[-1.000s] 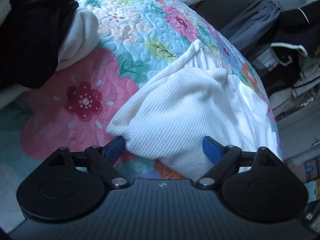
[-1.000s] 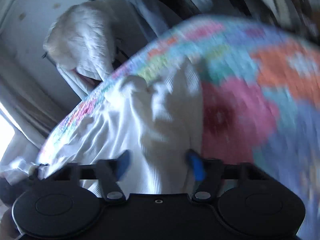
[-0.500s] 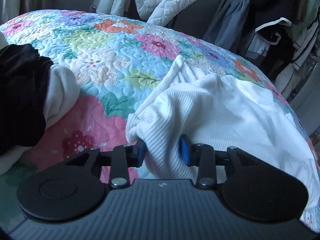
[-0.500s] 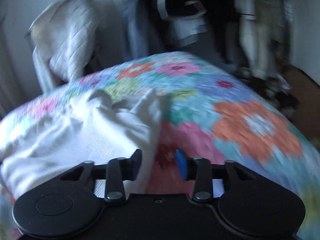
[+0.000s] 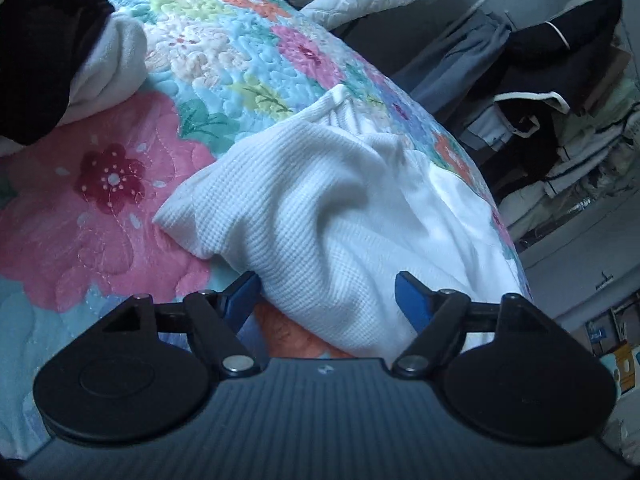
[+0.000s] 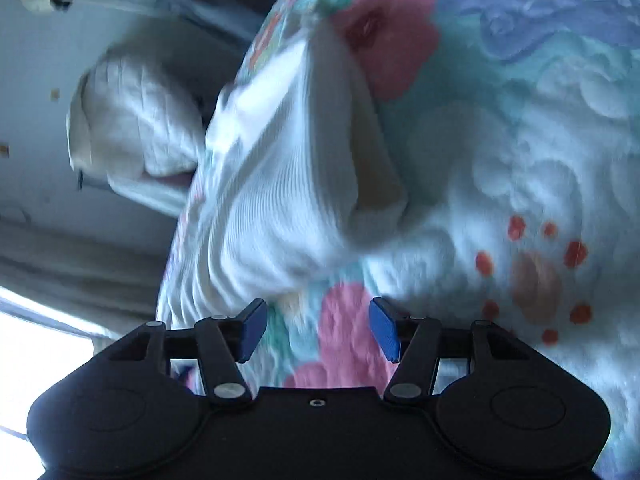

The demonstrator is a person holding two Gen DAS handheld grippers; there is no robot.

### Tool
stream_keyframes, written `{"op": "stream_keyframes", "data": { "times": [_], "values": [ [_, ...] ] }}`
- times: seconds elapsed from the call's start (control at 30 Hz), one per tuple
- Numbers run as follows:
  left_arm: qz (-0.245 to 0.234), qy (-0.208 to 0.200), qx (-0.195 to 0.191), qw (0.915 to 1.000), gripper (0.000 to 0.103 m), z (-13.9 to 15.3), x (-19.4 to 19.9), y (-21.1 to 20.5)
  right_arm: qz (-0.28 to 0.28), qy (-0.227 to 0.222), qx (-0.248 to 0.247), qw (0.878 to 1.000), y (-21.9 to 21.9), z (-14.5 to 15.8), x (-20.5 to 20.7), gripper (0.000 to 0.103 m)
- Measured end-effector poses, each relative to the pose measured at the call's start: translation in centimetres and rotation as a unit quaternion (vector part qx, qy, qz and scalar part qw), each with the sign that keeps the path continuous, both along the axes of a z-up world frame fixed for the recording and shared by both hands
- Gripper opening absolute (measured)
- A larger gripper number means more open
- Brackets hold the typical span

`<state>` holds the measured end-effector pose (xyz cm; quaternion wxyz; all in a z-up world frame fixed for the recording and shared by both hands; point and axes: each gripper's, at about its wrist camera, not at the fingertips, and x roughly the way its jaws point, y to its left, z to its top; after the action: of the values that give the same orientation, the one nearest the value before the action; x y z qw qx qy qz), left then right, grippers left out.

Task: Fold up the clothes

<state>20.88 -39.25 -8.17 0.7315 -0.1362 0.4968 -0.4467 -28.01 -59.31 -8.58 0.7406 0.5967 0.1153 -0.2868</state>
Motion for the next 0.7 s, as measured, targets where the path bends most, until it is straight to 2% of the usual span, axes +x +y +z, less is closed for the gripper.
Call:
{"op": "stream_keyframes", "data": {
  "times": [0.07,0.1,0.17,0.27,0.33,0.37,0.4,0.43,0.5,0.57,0.63,0.7],
  "values": [
    [0.018,0.021,-0.009,0.9996,0.078,-0.6,0.8,-0.4,-0.005,0.015,-0.036,0.999,-0.4,0.9,0.7,0.075],
    [0.027,0.029,-0.018,0.9991,0.078,-0.9,1.2,-0.6,-0.01,0.021,-0.047,0.999,-0.6,1.2,1.0,0.076],
    [0.047,0.036,-0.026,0.9979,0.078,-1.2,2.0,-0.9,-0.049,0.008,-0.017,0.999,-1.2,0.6,1.0,0.083],
    [0.072,0.047,-0.044,0.9953,0.077,-1.8,2.7,-1.4,-0.12,-0.02,0.041,0.992,-2.0,-1.0,0.8,0.083],
    [0.076,0.025,-0.043,0.9959,0.065,-1.7,2.3,-2.3,-0.145,-0.024,0.035,0.989,-2.6,-1.3,1.2,0.083],
    [0.068,0.006,-0.032,0.9971,0.042,-1.5,2.0,-2.9,-0.143,-0.018,0.025,0.989,-3.0,-1.3,1.8,0.071],
    [0.053,-0.032,-0.026,0.9977,0.03,-0.8,1.3,-3.3,-0.133,-0.026,0.021,0.991,-3.7,-1.3,2.3,0.053],
    [0.037,-0.076,-0.022,0.9962,0.028,0.1,0.6,-3.7,-0.117,-0.041,0.02,0.992,-4.5,-1.3,2.8,0.028],
    [-0.006,-0.198,0.0,0.9802,0.025,3.2,-1.7,-4.0,-0.113,-0.066,0.021,0.991,-5.8,-0.2,2.6,0.026],
    [-0.01,-0.204,-0.006,0.9789,0.024,5.5,-2.4,-2.7,-0.09,-0.091,-0.039,0.991,-6.2,3.2,1.4,0.022],
    [-0.002,-0.152,-0.036,0.9878,0.024,7.1,-2.6,-0.4,-0.061,-0.094,-0.118,0.987,-5.1,6.9,-0.4,0.021],
    [0.001,-0.112,-0.057,0.992,0.024,7.9,-3.7,2.4,-0.043,-0.093,-0.148,0.984,-3.4,8.8,-2.8,0.02]
  ]
}}
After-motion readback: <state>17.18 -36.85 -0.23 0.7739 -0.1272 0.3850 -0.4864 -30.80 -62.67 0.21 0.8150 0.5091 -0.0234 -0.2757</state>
